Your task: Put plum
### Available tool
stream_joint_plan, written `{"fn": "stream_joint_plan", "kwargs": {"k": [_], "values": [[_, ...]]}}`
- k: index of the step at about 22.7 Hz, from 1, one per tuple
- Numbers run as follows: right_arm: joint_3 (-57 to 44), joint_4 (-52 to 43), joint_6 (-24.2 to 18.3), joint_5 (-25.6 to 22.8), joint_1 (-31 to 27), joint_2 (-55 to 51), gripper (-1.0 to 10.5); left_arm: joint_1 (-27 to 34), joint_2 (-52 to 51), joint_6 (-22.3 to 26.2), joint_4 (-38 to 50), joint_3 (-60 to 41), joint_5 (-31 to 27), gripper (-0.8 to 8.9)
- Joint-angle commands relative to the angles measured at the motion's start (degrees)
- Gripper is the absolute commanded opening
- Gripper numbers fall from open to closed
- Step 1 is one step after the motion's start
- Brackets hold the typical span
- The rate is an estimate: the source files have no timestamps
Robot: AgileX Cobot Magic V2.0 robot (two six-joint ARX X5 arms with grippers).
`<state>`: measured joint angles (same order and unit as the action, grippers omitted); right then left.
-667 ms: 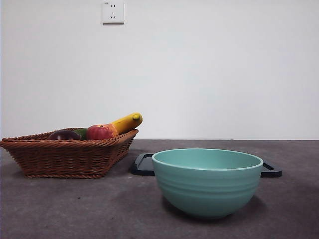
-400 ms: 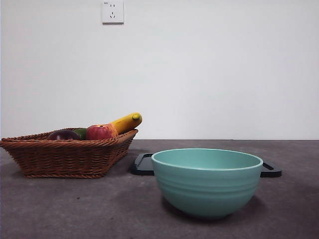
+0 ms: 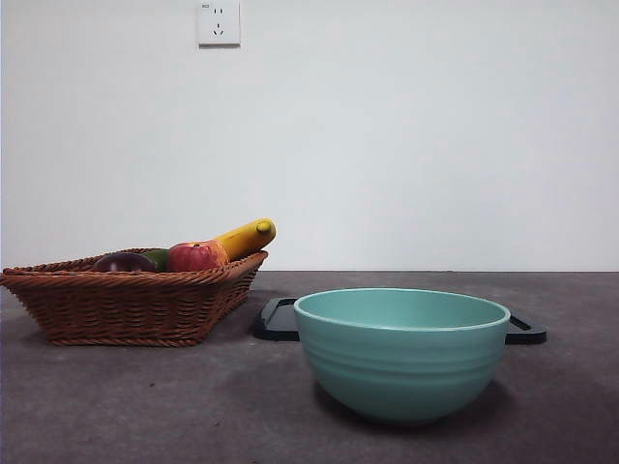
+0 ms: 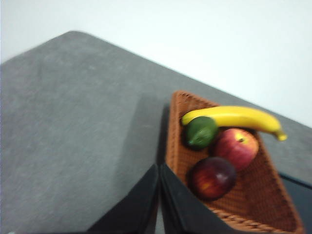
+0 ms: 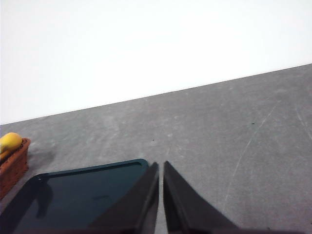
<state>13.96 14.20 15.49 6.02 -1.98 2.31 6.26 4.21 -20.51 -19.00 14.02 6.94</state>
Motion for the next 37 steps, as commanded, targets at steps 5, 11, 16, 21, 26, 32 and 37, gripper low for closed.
{"fn": "stream_joint_plan", "kwargs": {"k": [5, 11, 16, 21, 26, 32, 37], "values": [[11.13, 9.66, -0.42, 2.38, -0.02, 7.39, 0.0, 0.15, 7.54, 0.83, -4.02, 9.57, 5.38, 0.08], [21.77, 20.09, -4.46, 10.51, -0.02, 18.12, 0.0, 0.02, 16.81, 6.27, -9.88, 18.16, 13.79, 0.08], [29.66, 27.52, -7.82, 17.38, 0.24, 27.56, 0.0, -0.96, 24.81, 10.93, -15.93, 25.44, 19.52, 0.08], [36.74, 34.03, -11.72, 21.70, 2.58, 35.87, 0.0, -3.50, 32.09, 15.65, -23.43, 32.94, 23.89, 0.08], [42.84, 40.92, -16.15, 24.26, 8.13, 43.71, 0.0, -8.04, 40.15, 21.35, -33.20, 41.07, 26.58, 0.08], [45.33, 45.07, -19.37, 24.20, 14.91, 47.89, 0.0, -13.66, 43.89, 24.35, -38.40, 43.78, 26.62, 0.08], [45.31, 44.59, -19.39, 24.11, 15.85, 48.22, 0.0, -14.14, 44.00, 24.35, -38.14, 43.78, 26.56, 0.11]]}}
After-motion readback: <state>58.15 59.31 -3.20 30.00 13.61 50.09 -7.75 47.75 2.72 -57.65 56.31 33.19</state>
